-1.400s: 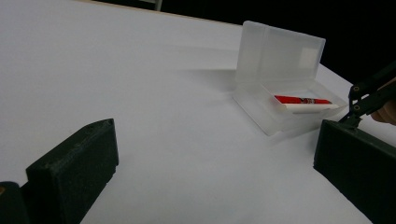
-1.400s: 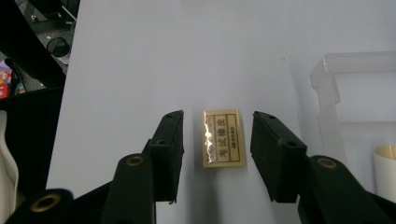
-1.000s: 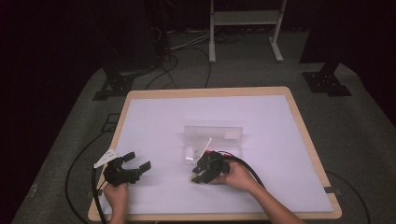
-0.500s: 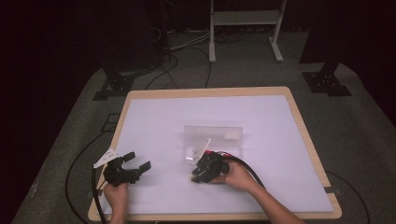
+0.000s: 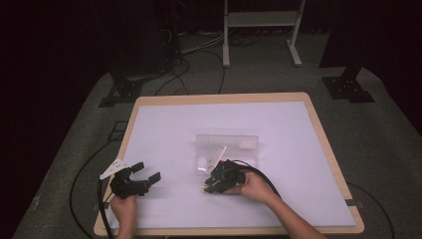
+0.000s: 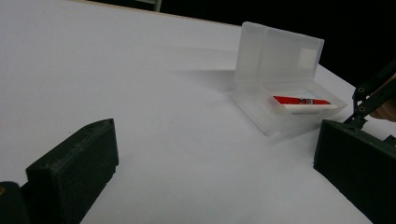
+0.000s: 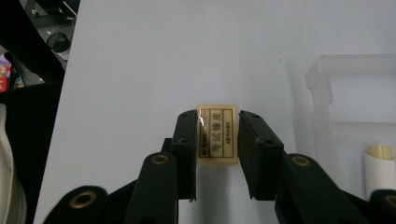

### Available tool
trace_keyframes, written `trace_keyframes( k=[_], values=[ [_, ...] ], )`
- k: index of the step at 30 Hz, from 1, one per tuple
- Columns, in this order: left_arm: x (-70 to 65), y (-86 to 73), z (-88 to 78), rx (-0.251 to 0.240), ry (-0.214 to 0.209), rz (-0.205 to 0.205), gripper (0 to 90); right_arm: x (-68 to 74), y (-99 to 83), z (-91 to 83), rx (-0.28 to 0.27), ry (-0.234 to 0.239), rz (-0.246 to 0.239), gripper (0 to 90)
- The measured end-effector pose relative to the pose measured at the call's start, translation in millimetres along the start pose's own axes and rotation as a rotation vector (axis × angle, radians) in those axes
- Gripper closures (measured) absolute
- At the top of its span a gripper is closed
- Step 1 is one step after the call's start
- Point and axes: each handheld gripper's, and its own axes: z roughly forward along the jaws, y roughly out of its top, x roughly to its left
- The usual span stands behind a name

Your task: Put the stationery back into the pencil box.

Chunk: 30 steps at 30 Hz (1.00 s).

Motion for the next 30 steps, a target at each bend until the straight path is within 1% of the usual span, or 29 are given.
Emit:
trace_keyframes(
  k=[8, 13, 15, 23, 30],
  values=[
    [-0.2, 0.0, 0.2, 0.000, 0.002, 0.002, 0.0, -1.8, 2.4, -7.2, -0.003, -0.007, 0.001, 68.2],
    [0.1, -0.1, 0.3, -0.003, 0.001, -0.004, 0.0, -3.4, 6.5, -13.3, -0.017, -0.018, -0.005, 68.2],
    [-0.2, -0.2, 0.2, -0.002, 0.001, -0.002, 0.0, -4.3, 8.6, -15.8, -0.015, -0.024, -0.007, 68.1],
    [-0.5, -0.3, 0.7, -0.004, 0.002, -0.006, 0.0, -7.8, 20.4, -28.6, -0.043, -0.044, -0.017, 68.2],
    [-0.3, -0.4, 0.6, -0.001, 0.003, -0.001, 0.0, -12.0, 27.6, -35.4, -0.047, -0.056, -0.022, 68.2]
  ],
)
